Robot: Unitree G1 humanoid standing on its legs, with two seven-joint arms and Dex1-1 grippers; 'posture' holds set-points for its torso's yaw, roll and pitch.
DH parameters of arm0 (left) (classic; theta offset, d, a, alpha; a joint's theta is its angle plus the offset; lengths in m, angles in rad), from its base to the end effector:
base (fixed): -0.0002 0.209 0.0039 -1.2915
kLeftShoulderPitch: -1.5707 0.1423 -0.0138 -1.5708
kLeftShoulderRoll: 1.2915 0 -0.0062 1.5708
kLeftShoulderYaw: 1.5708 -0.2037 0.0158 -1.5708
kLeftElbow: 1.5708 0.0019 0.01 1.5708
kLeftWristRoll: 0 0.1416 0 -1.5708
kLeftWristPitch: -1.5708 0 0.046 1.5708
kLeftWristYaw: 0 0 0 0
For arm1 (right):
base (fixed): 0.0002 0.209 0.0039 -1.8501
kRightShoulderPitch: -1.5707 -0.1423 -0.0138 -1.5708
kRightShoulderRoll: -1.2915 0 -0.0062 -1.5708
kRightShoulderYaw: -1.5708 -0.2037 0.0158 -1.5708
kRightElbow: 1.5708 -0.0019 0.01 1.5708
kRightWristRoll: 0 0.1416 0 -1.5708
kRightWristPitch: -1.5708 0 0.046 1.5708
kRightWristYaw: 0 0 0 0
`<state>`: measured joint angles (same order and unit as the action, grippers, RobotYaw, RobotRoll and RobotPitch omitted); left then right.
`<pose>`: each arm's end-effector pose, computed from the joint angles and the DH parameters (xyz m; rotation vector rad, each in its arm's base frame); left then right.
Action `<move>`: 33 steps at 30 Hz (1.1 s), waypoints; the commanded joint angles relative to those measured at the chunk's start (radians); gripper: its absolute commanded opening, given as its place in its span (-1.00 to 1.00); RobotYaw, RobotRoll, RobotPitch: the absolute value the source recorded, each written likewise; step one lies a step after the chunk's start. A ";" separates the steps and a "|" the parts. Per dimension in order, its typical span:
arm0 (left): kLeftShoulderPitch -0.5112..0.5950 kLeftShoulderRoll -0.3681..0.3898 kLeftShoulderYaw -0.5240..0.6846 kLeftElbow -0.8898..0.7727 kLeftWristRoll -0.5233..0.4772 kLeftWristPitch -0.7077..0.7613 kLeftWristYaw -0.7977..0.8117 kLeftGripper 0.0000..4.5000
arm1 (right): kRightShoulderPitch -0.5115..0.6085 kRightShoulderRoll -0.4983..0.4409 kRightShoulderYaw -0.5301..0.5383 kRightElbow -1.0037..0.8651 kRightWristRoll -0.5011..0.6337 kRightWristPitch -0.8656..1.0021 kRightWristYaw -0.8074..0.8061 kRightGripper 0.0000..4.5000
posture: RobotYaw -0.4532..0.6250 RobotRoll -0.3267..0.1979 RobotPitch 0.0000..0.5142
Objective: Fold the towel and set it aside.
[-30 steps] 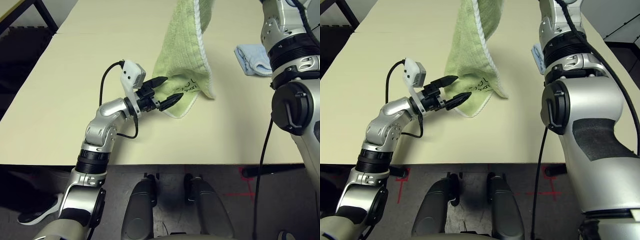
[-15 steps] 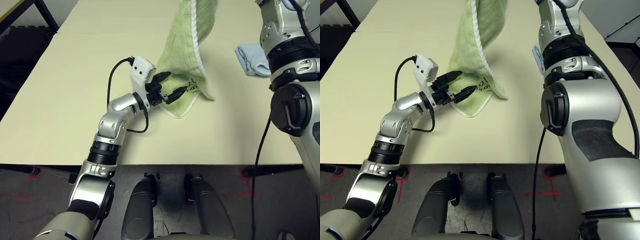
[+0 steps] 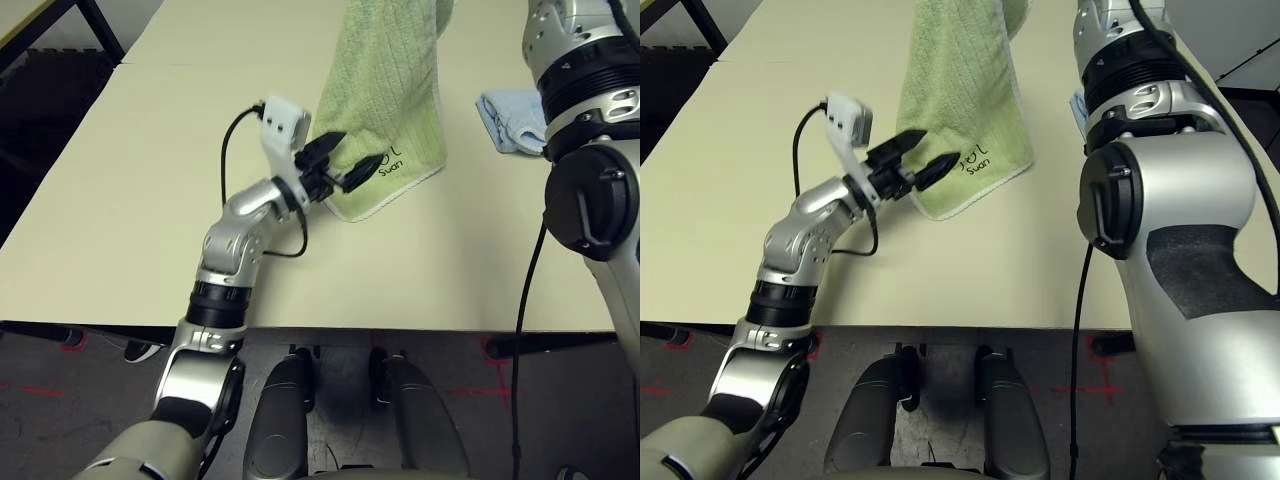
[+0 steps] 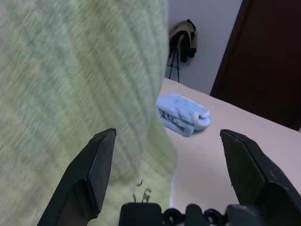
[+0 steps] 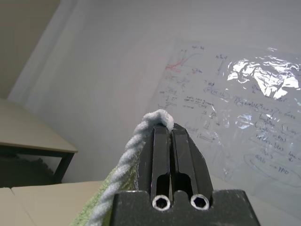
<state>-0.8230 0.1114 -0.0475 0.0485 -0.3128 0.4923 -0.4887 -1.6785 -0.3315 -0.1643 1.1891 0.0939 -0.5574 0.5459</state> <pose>0.3220 0.0979 0.2080 -0.0228 -0.2406 -0.8484 0.3696 -0.1431 0.3898 -0.3065 -1.0232 0.5187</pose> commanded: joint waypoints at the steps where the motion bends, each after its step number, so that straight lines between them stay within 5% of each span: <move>1: -0.002 0.001 -0.070 0.096 0.113 -0.041 0.059 1.00 | 0.005 0.001 0.002 -0.007 -0.002 0.003 0.009 -0.99 | 0.02 0.25 -0.27; 16: -0.063 0.023 -0.095 0.480 0.369 -0.319 0.263 1.00 | 0.051 0.006 -0.025 -0.071 0.064 0.024 0.077 -0.99 | -0.01 0.25 -0.24; 24: -0.100 0.002 -0.079 0.611 0.392 -0.402 0.291 1.00 | 0.080 0.011 -0.019 -0.115 0.077 0.046 0.086 -0.99 | -0.03 0.25 -0.22; 31: -0.034 0.016 -0.100 0.546 0.364 -0.387 0.128 -0.09 | 0.087 -0.013 -0.016 -0.115 0.071 0.052 0.082 -1.00 | -0.04 0.25 -0.22; 33: 0.053 0.066 -0.119 0.454 0.326 -0.353 -0.014 -0.14 | 0.092 -0.041 -0.016 -0.101 0.061 0.054 0.077 -1.00 | -0.04 0.25 -0.22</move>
<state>-0.8330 0.1457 -0.1440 0.5570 0.0422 0.1057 -0.4044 -1.5965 -0.3430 -0.1748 1.0985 0.1621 -0.5035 0.6258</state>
